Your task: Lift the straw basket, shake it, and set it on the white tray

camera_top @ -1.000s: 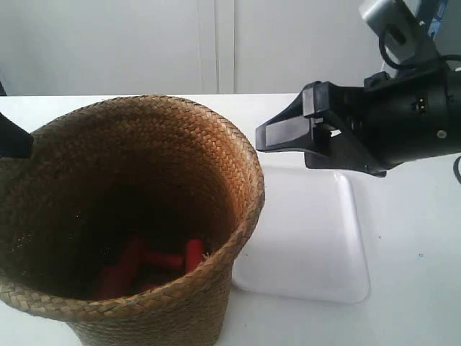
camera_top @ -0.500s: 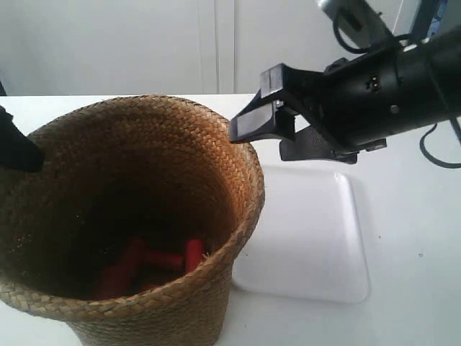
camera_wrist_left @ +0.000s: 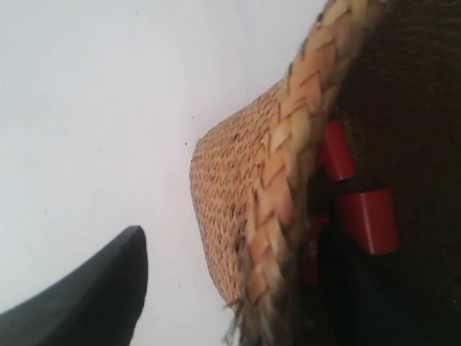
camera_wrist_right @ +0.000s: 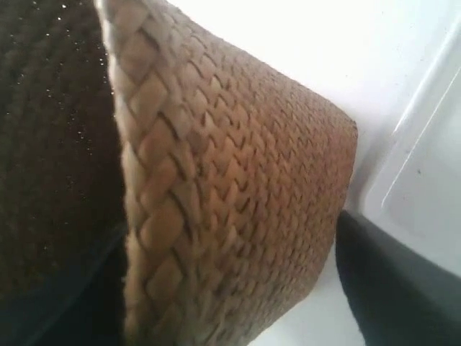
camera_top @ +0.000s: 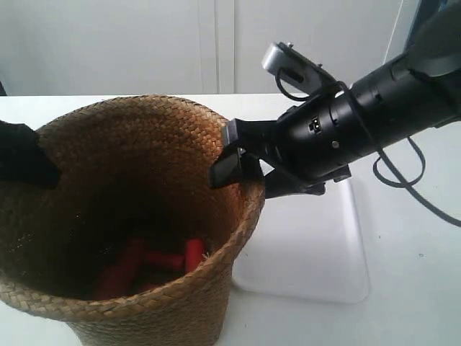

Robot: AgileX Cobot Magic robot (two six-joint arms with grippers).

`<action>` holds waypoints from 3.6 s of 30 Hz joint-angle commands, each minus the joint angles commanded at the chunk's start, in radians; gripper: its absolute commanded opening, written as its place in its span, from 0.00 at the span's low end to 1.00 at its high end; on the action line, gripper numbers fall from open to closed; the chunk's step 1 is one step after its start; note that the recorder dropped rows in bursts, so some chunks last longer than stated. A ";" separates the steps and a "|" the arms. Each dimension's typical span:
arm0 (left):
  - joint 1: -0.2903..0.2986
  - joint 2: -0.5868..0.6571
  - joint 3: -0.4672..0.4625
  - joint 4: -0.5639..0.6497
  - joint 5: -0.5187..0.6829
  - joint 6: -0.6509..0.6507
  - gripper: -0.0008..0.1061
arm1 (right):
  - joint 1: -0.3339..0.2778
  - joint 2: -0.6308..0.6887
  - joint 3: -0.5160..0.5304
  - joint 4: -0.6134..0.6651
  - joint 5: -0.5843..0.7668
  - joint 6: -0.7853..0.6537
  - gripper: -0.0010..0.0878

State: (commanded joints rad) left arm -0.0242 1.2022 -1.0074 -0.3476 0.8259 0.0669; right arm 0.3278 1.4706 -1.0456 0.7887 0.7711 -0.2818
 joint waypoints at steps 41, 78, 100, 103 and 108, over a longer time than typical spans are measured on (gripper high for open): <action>0.000 -0.457 0.385 -1.213 -0.445 1.217 0.01 | 0.197 -0.494 0.337 -0.223 -0.696 -0.113 0.01; 0.000 -0.487 0.347 -1.158 -0.192 1.187 0.01 | 0.241 -0.616 0.344 -0.337 -0.602 0.126 0.01; 0.000 -0.499 0.382 -1.041 -0.358 1.003 0.01 | 0.243 -0.620 0.371 -0.397 -0.638 0.304 0.01; 0.000 -0.548 0.288 -1.034 -0.147 0.973 0.01 | 0.272 -0.703 0.281 -0.389 -0.541 0.282 0.01; 0.000 -0.532 0.340 -1.019 -0.324 0.970 0.01 | 0.275 -0.677 0.371 -0.521 -0.609 0.295 0.01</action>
State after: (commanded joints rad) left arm -0.0242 0.6697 -0.6677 -1.3666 0.5017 1.0370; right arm 0.6029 0.7941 -0.6745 0.2682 0.1621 0.0133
